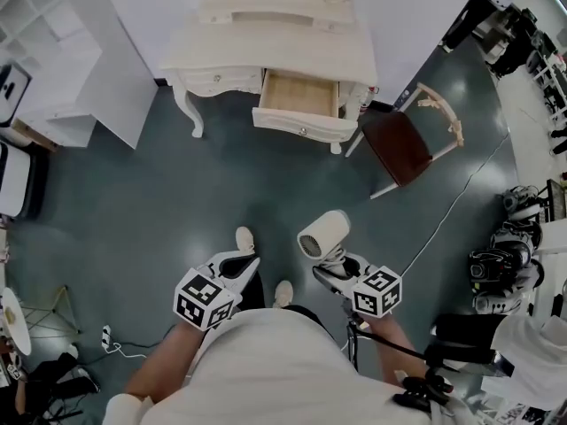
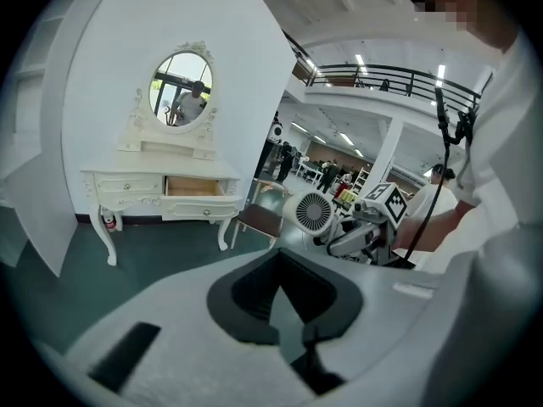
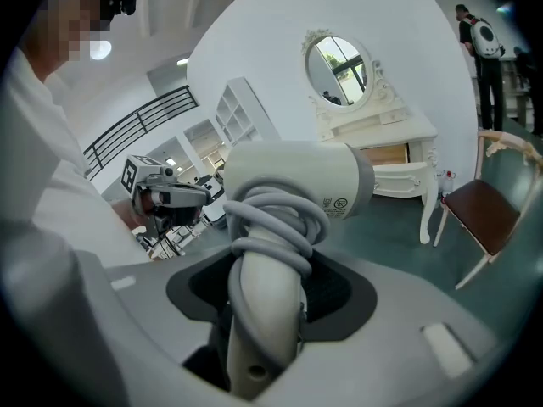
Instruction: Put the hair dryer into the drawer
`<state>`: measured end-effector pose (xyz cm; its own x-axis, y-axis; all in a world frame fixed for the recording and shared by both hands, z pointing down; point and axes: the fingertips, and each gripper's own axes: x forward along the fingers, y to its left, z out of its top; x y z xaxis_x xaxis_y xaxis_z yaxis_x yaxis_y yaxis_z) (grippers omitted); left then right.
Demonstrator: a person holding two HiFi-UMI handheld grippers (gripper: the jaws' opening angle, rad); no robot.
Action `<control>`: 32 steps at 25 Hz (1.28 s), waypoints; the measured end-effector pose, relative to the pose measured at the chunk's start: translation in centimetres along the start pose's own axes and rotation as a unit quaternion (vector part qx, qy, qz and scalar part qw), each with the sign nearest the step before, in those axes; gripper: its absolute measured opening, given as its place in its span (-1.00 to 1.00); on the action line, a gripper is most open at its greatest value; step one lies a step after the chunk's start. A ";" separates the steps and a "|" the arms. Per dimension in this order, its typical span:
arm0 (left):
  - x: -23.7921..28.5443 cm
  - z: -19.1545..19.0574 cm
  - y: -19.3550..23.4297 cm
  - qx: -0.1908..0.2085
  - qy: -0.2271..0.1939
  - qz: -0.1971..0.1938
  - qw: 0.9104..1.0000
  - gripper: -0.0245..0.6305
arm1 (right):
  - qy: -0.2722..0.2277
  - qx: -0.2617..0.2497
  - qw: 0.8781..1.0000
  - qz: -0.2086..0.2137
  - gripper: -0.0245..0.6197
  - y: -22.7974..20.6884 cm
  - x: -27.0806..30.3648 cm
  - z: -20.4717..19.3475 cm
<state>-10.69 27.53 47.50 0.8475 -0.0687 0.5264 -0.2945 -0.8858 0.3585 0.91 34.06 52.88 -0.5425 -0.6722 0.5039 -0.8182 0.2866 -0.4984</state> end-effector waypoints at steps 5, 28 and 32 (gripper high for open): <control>1.8 4.3 5.9 0.006 -0.007 -0.024 1.000 -0.92 | 0.001 0.009 1.000 -0.022 -0.22 -2.5 3.0 4.8; 5.7 16.2 27.9 0.009 -0.013 -0.059 0.998 -0.92 | 0.042 -0.033 0.996 -0.069 -0.22 -14.5 17.1 24.5; 7.9 18.2 30.9 -0.006 -0.015 -0.029 0.999 -0.92 | 0.069 -0.060 0.995 -0.049 -0.22 -18.7 19.2 27.2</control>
<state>-5.06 -8.72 48.66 0.8765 -0.0311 0.4805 -0.2491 -0.8833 0.3971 10.95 -2.77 52.64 -0.4730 -0.6034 0.6420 -0.8809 0.3094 -0.3583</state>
